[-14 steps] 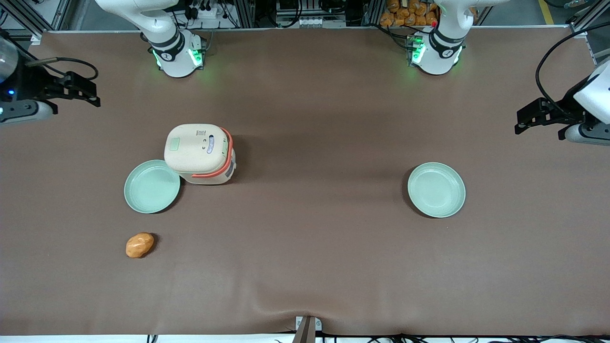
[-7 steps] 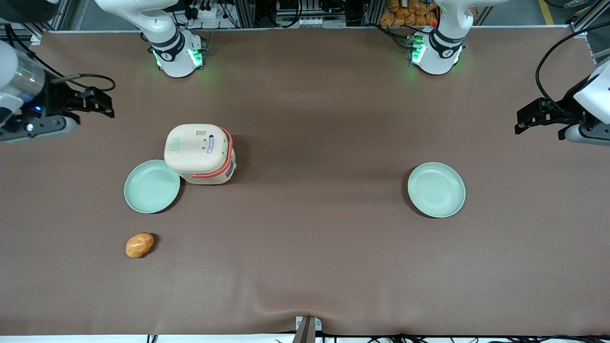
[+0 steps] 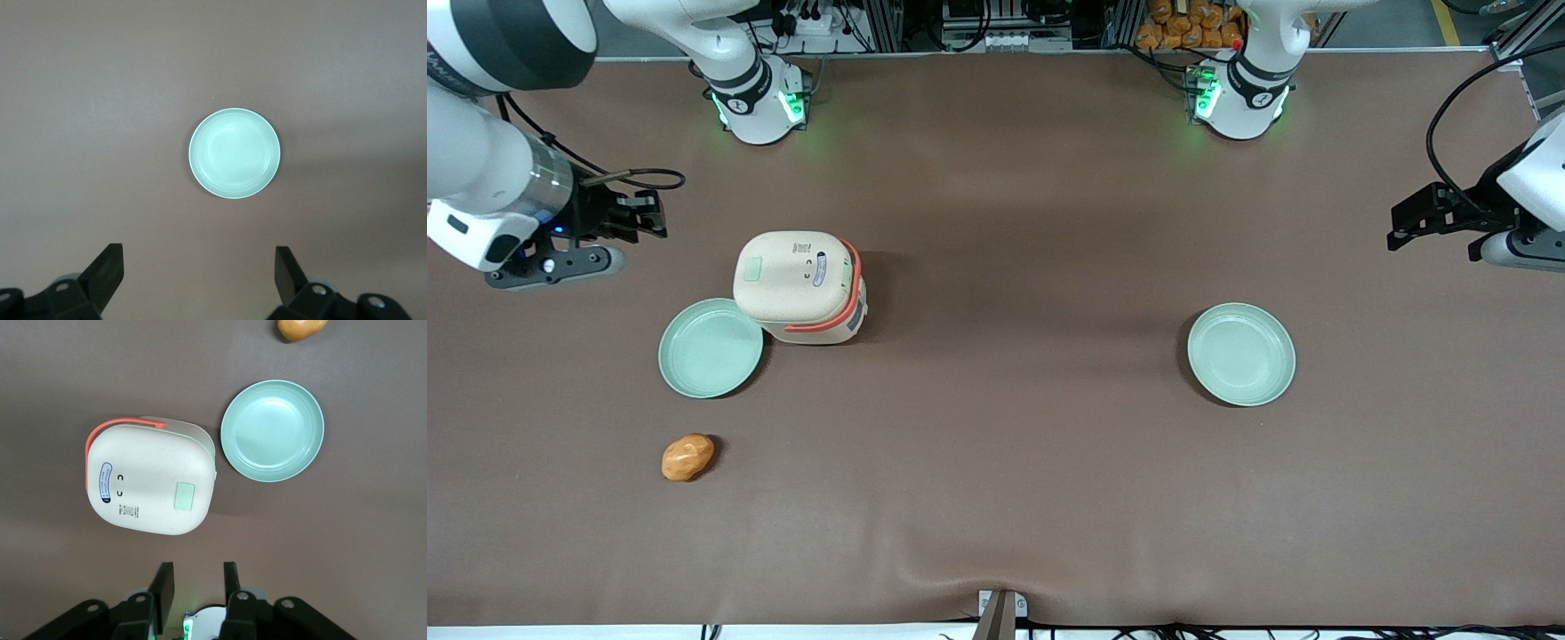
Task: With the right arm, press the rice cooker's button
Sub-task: 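Move the right gripper toward the cream rice cooker's front button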
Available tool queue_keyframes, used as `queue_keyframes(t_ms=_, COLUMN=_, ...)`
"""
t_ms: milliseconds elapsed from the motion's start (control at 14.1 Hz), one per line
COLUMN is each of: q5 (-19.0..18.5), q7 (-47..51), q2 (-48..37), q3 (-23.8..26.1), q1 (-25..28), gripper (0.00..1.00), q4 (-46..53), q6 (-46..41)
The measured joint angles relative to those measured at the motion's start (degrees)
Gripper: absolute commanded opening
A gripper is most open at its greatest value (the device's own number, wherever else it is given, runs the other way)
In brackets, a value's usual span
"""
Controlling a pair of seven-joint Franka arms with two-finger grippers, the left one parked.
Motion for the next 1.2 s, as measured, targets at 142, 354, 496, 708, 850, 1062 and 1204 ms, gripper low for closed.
queue_keyframes(t_ms=142, q5=0.0, q7=0.2, q2=0.1, q3=0.0, q1=0.2, gripper=0.16, q4=0.0, q6=0.8)
queue_keyframes(t_ms=354, q5=0.0, q7=0.7, q2=0.6, q3=0.0, q1=0.2, gripper=0.08, q4=-0.2, q6=0.9)
queue_keyframes(t_ms=496, q5=0.2, q7=0.8, q2=1.0, q3=0.0, q1=0.2, gripper=0.03, q4=-1.6, q6=1.0)
queue_keyframes(t_ms=708, q5=1.7, q7=0.8, q2=2.0, q3=0.0, q1=0.4, gripper=0.02, q4=-3.8, q6=1.7)
queue_keyframes(t_ms=850, q5=2.6, q7=0.8, q2=2.6, q3=0.0, q1=0.6, gripper=0.00, q4=-5.0, q6=1.9)
queue_keyframes(t_ms=1062, q5=3.3, q7=0.8, q2=3.2, q3=0.0, q1=0.7, gripper=0.00, q4=-7.1, q6=3.0)
queue_keyframes(t_ms=1204, q5=3.4, q7=0.8, q2=4.2, q3=0.0, q1=0.9, gripper=0.00, q4=-7.9, q6=3.5)
